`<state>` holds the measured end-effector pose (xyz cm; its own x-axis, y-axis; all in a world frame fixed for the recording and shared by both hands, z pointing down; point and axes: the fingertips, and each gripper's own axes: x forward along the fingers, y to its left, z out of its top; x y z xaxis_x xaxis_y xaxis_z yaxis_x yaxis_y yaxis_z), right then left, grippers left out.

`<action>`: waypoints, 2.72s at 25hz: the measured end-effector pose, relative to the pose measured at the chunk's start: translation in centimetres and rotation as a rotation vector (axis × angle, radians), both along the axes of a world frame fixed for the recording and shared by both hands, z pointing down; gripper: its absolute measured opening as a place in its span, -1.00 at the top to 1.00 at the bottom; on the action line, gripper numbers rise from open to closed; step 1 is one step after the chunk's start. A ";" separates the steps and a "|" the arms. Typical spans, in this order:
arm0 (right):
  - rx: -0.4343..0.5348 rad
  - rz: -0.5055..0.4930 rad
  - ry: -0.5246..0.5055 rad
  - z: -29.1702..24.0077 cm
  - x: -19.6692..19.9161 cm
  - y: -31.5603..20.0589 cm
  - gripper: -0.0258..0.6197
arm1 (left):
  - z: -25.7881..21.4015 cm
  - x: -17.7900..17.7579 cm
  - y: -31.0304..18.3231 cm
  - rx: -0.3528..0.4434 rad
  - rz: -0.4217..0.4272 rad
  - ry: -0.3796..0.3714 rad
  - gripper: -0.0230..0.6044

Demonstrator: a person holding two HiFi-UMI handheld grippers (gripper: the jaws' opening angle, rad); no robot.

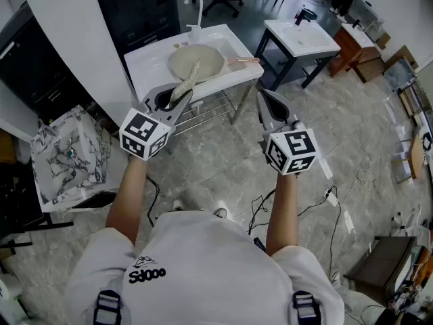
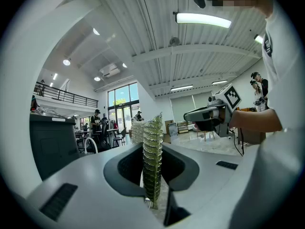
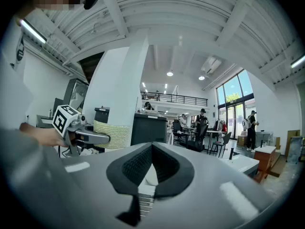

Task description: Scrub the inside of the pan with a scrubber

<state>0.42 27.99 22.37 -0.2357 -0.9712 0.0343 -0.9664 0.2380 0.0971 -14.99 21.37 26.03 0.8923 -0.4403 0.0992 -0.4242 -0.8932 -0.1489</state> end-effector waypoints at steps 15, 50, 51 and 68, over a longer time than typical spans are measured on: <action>-0.027 -0.050 -0.062 0.8 1.1 0.0 0.90 | 1.0 0.8 0.4 -0.022 -0.034 -0.024 0.73; -0.060 -0.056 -0.164 3.9 8.7 -18.9 0.90 | 5.1 8.2 -19.1 -0.039 -0.072 -0.073 0.73; -0.063 -0.051 -0.162 3.9 8.6 -20.0 0.90 | 5.1 8.1 -20.3 -0.042 -0.069 -0.074 0.73; -0.113 -0.033 -0.155 5.3 8.1 -33.2 0.90 | 5.9 8.8 -34.1 -0.091 -0.030 -0.057 0.73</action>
<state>8.57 -5.21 27.67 -0.2788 -0.9547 0.1037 -0.9591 0.2712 -0.0813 -6.15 -12.71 31.95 0.8705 -0.4539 0.1902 -0.4443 -0.8910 -0.0929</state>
